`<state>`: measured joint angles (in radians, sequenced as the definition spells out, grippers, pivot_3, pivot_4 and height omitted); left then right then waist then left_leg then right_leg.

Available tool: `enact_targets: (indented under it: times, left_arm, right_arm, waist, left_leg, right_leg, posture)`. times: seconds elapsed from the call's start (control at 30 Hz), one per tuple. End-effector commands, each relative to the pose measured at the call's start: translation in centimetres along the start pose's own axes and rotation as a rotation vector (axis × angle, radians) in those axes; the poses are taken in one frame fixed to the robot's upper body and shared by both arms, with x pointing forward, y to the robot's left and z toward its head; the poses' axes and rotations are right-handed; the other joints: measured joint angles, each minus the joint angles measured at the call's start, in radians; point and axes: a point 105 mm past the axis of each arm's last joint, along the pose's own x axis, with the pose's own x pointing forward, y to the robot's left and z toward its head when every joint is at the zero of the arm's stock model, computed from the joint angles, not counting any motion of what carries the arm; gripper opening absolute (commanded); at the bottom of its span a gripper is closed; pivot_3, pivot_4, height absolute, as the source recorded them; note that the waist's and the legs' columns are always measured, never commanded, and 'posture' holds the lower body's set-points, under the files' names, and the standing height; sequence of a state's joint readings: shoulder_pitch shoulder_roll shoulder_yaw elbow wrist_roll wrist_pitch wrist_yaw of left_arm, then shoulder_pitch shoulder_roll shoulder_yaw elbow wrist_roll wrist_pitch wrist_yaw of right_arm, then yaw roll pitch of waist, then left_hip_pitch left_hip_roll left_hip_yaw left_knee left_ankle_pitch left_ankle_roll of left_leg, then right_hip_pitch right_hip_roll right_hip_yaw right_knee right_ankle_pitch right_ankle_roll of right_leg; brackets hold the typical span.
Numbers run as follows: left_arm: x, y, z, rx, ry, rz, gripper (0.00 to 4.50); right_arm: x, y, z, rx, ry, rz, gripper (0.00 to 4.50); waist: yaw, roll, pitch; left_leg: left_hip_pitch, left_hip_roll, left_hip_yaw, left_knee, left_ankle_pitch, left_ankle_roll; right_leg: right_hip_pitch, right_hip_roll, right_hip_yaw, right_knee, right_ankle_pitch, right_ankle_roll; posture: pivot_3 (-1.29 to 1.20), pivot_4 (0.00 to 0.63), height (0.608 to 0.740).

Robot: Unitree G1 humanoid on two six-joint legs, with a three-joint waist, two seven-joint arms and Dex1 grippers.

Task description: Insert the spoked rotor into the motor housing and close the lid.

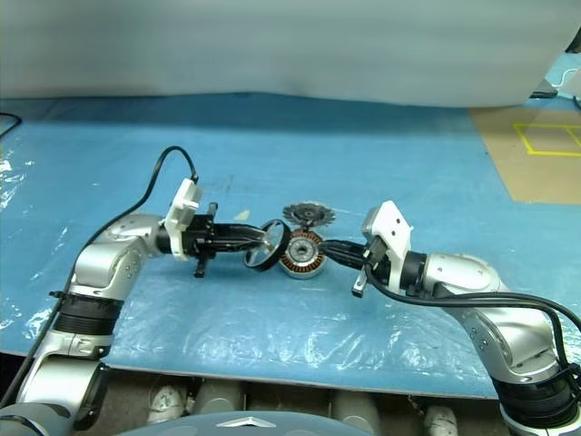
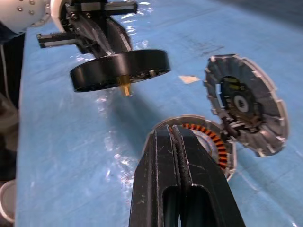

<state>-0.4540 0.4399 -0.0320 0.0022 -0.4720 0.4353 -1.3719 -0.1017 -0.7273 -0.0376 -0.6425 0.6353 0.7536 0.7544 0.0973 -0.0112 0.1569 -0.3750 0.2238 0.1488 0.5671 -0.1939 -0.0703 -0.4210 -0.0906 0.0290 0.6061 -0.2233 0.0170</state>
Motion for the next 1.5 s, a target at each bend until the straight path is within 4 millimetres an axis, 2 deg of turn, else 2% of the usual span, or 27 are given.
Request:
enact_targets:
  times: [0.03,0.17,0.3,0.47,0.7,0.97,1.17,1.37,1.5]
  left_arm:
    - [1.7,-0.8,0.7,0.044,-0.047,-0.025,0.36]
    - [3.0,-0.9,-0.3,0.049,-0.039,-0.016,0.36]
    - [3.7,0.7,-0.7,0.072,-0.034,0.056,0.36]
    - [2.9,3.1,-0.5,0.119,-0.012,0.167,0.36]
    - [2.8,2.5,-1.9,0.126,0.066,0.145,0.36]
    - [2.4,3.6,-3.4,0.138,0.15,0.178,0.36]
    - [2.9,3.7,-3.6,0.124,0.157,0.166,0.36]
    - [3.2,3.5,-2.2,0.084,0.079,0.135,0.36]
    - [3.0,3.5,-2.0,0.09,0.078,0.116,0.36]
  right_arm:
    - [-0.6,0.6,0.7,-0.05,0.014,0.012,0.0]
    - [-0.7,0.3,0.6,-0.06,0.026,-0.014,0.0]
    - [-0.6,0.0,0.6,-0.066,0.032,-0.032,0.0]
    - [-0.7,-0.5,0.4,-0.074,0.038,-0.06,0.0]
    - [-0.4,-0.7,0.4,-0.077,0.028,-0.086,0.0]
    - [-0.6,-0.8,0.2,-0.082,0.04,-0.101,0.0]
    - [-0.5,-0.8,-0.1,-0.081,0.044,-0.106,0.0]
    - [-0.5,-0.9,-0.3,-0.08,0.044,-0.112,0.0]
    - [-0.5,-1.0,-0.4,-0.085,0.043,-0.12,0.0]
  waist:
    - [-0.001,0.0,0.0]
    - [-0.005,0.001,0.0]
    - [-0.002,0.001,0.0]
    - [-0.002,0.001,0.0]
    - [-0.001,0.001,0.0]
    - [-0.001,0.001,0.0]
    - [-0.001,0.001,0.0]
    - [-0.001,0.001,0.0]
    - [-0.001,0.001,0.0]
  left_leg:
    - [0.0,0.0,0.0,0.001,0.0,0.0]
    - [0.001,0.0,0.001,0.001,0.0,0.0]
    - [0.0,0.0,0.001,0.002,0.0,0.0]
    - [0.0,0.0,0.001,0.003,0.0,0.0]
    - [0.0,0.0,0.0,0.002,0.0,0.0]
    - [0.0,0.0,0.0,0.003,0.0,0.0]
    - [0.0,0.0,0.0,0.004,0.0,0.0]
    - [0.0,0.0,0.0,0.004,0.0,0.0]
    - [0.0,0.0,0.0,0.004,0.0,0.0]
  right_leg:
    - [0.0,0.0,0.0,0.0,0.0,0.0]
    - [0.0,0.001,0.001,0.0,0.0,0.0]
    - [0.0,0.0,0.001,0.0,0.0,0.0]
    - [0.0,0.0,0.001,0.0,0.001,0.001]
    - [0.0,0.0,0.001,0.0,0.002,0.004]
    - [0.0,0.0,0.001,0.001,0.002,0.004]
    - [0.0,0.0,0.001,0.001,0.002,0.004]
    - [0.0,0.0,0.001,0.001,0.002,0.004]
    - [0.0,0.0,0.001,0.001,0.002,0.003]
  posture:
    - [0.0,0.15,0.74]
    - [0.0,0.15,0.74]
    - [0.0,0.15,0.74]
    - [0.0,0.15,0.74]
    - [0.0,0.15,0.74]
    - [0.0,0.15,0.74]
    - [0.0,0.15,0.74]
    - [0.0,0.15,0.74]
    - [0.0,0.15,0.74]
